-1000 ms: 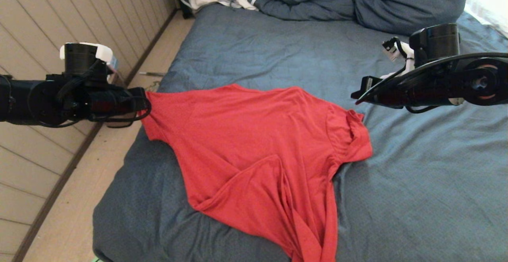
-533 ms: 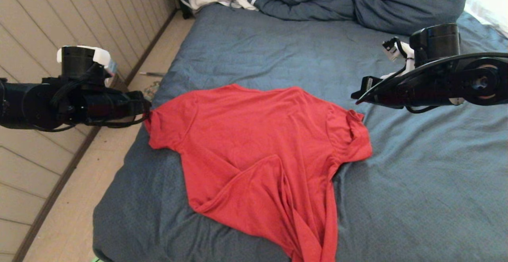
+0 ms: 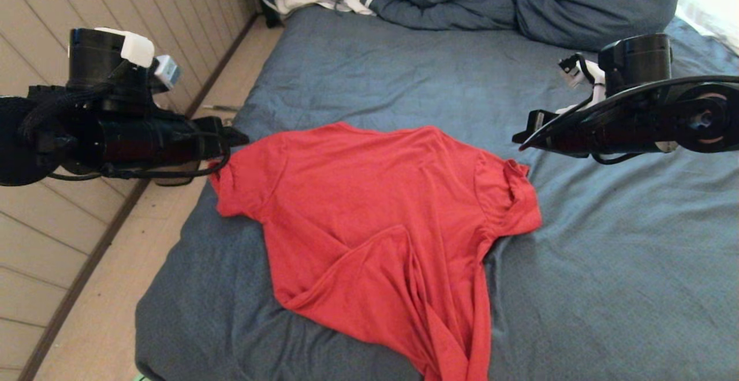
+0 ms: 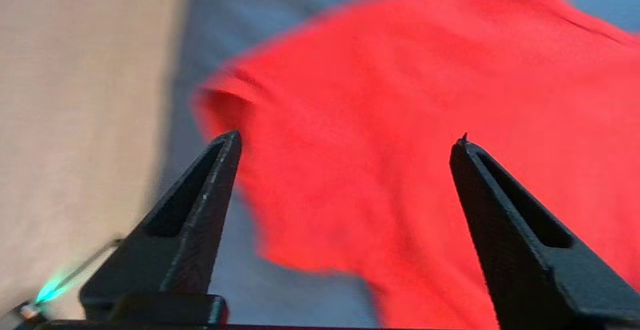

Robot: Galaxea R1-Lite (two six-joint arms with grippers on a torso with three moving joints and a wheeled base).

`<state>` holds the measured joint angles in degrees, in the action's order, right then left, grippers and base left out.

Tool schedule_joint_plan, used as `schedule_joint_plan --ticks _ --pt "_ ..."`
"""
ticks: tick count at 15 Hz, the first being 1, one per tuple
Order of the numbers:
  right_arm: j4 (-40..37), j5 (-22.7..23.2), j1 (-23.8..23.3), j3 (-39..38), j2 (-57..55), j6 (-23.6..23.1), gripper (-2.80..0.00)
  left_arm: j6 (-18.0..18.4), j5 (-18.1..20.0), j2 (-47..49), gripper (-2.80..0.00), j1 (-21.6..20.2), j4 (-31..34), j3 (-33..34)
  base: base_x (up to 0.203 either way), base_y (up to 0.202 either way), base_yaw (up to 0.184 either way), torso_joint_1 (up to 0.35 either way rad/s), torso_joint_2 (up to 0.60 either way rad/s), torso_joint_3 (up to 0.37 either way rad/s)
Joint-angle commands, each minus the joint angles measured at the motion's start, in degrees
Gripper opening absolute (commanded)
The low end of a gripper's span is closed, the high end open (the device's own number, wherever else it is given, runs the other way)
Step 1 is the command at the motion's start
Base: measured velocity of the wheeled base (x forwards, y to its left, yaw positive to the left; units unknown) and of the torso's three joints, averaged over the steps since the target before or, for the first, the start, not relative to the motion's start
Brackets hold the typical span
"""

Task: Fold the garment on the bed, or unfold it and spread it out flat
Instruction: Unford the red T-shirt

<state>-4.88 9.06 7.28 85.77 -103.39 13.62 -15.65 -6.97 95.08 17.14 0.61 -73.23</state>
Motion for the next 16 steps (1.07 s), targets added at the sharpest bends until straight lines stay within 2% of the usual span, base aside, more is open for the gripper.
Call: schedule_joint_plan --ticks 1,3,4,6,9,14,16 --pt "0.0 0.1 -0.1 -0.1 0.4 0.1 -2.8 -0.5 -0.4 -1.9 0.0 5.5 1.3 -0.1 0.0 0.0 0.0 0.0 0.0 0.0" --pt "0.0 0.1 -0.1 -0.1 0.5 0.0 -2.8 -1.1 -0.8 -1.3 0.0 9.7 2.1 -0.6 0.0 0.0 0.0 0.0 0.0 0.0" --pt "0.0 0.1 -0.2 -0.1 0.6 0.0 -2.8 -1.6 -1.4 -0.7 -2.8 11.6 2.4 -1.1 0.0 0.0 0.0 0.0 0.0 0.0" --pt "0.0 0.1 -0.2 -0.1 0.7 0.0 -2.8 -2.2 -2.4 0.0 -2.8 14.4 3.3 -1.6 0.0 0.0 0.0 0.0 0.0 0.0" --pt "0.0 0.1 -0.2 0.2 0.8 0.2 -2.8 -3.8 -3.3 2.0 -2.8 22.7 4.8 -1.9 0.0 0.0 0.0 0.0 0.0 0.0" --pt "-0.1 0.1 -0.2 0.4 1.1 0.2 -2.8 -5.1 -8.0 8.5 -2.8 33.2 5.1 -2.5 0.0 0.0 0.0 0.0 0.0 0.0" --pt "-0.1 0.1 -0.3 0.5 1.1 0.2 -2.8 -5.2 -10.1 11.6 -2.8 36.0 4.9 -3.1 0.0 0.0 0.0 0.0 0.0 0.0"
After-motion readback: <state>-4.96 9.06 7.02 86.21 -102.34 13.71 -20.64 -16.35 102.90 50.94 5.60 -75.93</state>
